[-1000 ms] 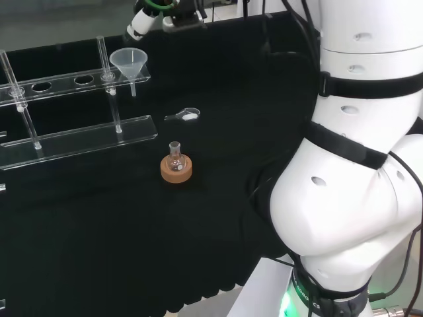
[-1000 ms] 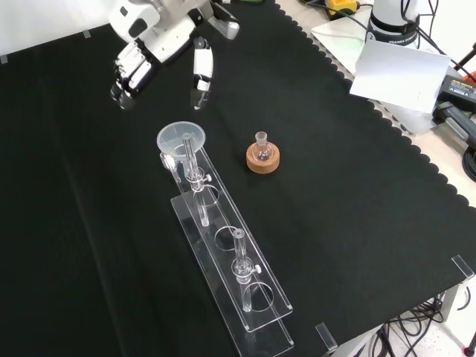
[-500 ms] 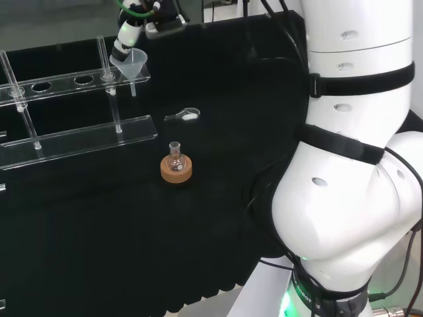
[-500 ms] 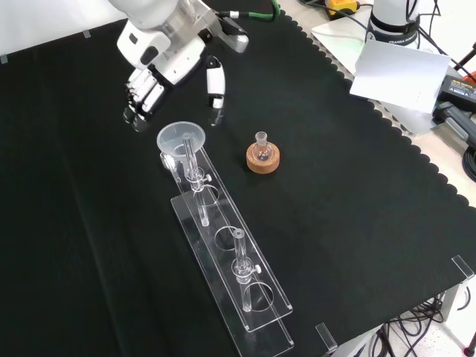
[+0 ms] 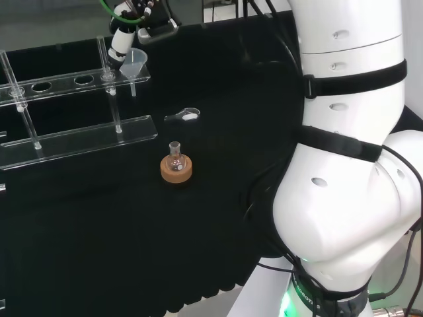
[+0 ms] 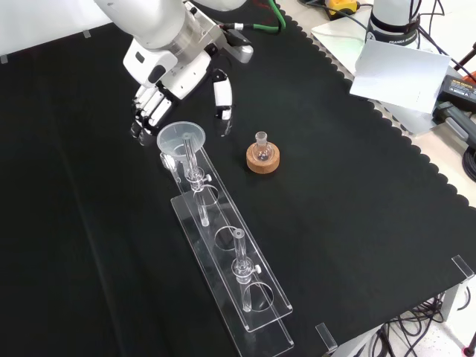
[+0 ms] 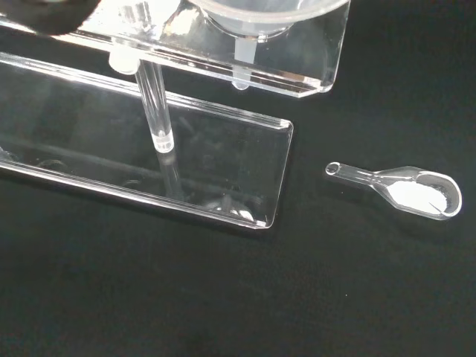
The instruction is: Pick up the funnel from the transparent funnel stand.
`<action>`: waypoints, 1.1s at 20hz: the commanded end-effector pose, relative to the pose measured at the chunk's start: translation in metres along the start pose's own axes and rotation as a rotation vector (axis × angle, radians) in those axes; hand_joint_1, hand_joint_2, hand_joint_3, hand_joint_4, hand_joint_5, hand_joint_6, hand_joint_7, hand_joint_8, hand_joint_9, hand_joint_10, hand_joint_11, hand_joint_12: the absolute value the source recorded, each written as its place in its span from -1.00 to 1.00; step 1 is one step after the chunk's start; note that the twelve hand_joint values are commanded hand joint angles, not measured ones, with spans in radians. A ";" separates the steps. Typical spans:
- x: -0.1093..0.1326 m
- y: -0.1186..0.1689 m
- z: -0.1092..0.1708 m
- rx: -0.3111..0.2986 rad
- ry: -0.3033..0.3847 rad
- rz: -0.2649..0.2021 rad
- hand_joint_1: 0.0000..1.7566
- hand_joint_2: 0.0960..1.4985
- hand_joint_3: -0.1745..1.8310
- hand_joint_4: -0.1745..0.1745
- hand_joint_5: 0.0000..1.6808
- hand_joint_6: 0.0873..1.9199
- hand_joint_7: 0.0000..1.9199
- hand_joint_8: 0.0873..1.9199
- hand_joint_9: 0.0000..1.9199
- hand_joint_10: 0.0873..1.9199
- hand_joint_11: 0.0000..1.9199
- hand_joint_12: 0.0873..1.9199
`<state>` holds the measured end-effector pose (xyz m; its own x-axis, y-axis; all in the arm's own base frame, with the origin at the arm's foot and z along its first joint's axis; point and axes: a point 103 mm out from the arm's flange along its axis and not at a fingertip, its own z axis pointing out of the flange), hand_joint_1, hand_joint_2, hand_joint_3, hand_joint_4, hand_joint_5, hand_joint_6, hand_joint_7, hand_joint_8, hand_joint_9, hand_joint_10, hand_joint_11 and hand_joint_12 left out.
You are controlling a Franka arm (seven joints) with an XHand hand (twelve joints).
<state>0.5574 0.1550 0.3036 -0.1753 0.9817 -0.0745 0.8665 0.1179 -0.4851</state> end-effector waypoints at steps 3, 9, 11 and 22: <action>0.000 0.011 0.009 0.017 -0.013 -0.005 -0.21 -0.13 -0.58 -0.24 -0.95 -1.00 -1.00 -0.93 -1.00 -0.20 -0.82 0.45; -0.001 0.018 0.015 0.022 -0.018 -0.002 -0.21 -0.14 -0.57 -0.24 -0.92 -1.00 -1.00 -0.92 -0.99 -0.18 -0.81 0.45; -0.002 0.018 0.016 0.023 -0.017 -0.003 -0.21 -0.14 -0.56 -0.25 -0.91 -1.00 -1.00 -0.90 -0.99 -0.18 -0.81 0.44; -0.004 0.024 0.021 0.037 -0.020 0.005 -0.21 -0.16 -0.52 -0.26 -0.87 -1.00 -1.00 -0.78 -0.93 -0.20 -0.80 0.44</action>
<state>0.5690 0.1516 0.2760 -0.1827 0.9791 -0.0889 0.8495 0.1116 -0.5157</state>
